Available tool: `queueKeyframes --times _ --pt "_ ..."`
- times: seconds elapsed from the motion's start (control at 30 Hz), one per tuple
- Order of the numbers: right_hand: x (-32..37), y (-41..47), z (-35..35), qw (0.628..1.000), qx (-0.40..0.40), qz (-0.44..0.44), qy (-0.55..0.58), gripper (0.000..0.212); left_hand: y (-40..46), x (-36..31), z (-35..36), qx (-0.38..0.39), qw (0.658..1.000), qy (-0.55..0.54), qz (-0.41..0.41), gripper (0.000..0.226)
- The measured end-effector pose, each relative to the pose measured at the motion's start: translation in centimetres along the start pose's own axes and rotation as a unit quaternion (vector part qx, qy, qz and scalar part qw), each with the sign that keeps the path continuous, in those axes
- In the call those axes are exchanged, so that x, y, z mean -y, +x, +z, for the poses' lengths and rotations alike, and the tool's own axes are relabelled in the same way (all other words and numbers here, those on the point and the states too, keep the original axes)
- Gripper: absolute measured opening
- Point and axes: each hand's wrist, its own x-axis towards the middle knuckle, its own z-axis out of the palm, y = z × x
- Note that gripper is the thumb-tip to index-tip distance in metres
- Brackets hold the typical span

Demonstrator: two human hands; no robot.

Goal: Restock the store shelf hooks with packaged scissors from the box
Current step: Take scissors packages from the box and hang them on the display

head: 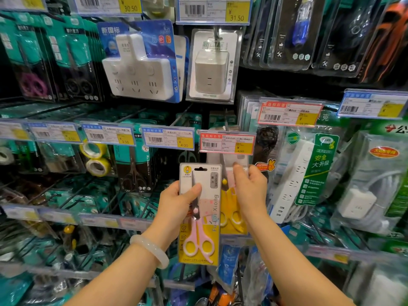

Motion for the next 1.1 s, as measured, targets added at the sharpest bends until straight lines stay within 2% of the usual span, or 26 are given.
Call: queueKeyframes --times 0.17,0.37,0.47,0.57,0.63,0.7,0.77,0.9,0.93,1.0,1.1 --pt "0.4 0.9 1.0 0.999 0.035 0.025 -0.003 0.02 0.1 -0.2 -0.3 -0.005 1.0 0.009 0.006 0.019" --pt "-0.4 2.6 2.2 0.994 0.051 0.043 -0.091 0.019 0.4 -0.1 -0.5 -0.015 1.0 0.012 0.006 0.012" --pt "-0.6 3.3 2.5 0.994 0.032 0.056 -0.084 0.019 0.5 0.2 0.0 -0.013 1.0 0.012 0.01 0.008" --pt "-0.7 3.7 2.5 0.989 0.064 0.077 -0.105 0.019 0.8 0.5 0.6 -0.015 1.0 -0.001 0.006 0.01" --pt "-0.3 3.1 1.9 0.976 0.1 0.06 -0.181 0.023 0.9 0.7 1.0 -0.015 1.0 -0.011 0.002 0.009" --pt "0.0 1.5 0.7 0.972 0.108 0.012 -0.208 0.022 1.0 0.9 1.3 -0.017 1.0 -0.02 -0.003 0.009" --pt "0.3 -0.4 -0.7 0.979 0.1 -0.009 -0.175 0.02 1.0 1.1 1.7 -0.017 1.0 -0.021 0.001 0.01" --pt "0.5 -1.8 -2.3 0.984 0.159 0.007 -0.078 0.01 0.8 1.0 3.2 -0.009 1.0 -0.012 0.019 0.011" --pt "0.7 -1.6 -2.4 0.987 0.144 0.002 -0.073 0.006 0.7 0.8 3.8 -0.002 1.0 -0.011 0.026 0.01" --pt "1.1 -0.7 -2.3 0.994 0.1 -0.009 -0.051 0.015 0.7 0.0 4.7 0.01 0.998 -0.011 0.054 0.009" --pt "2.4 0.6 -2.0 0.995 0.101 -0.021 0.006 0.01 1.3 -1.7 5.6 0.008 0.996 -0.017 0.093 0.006"
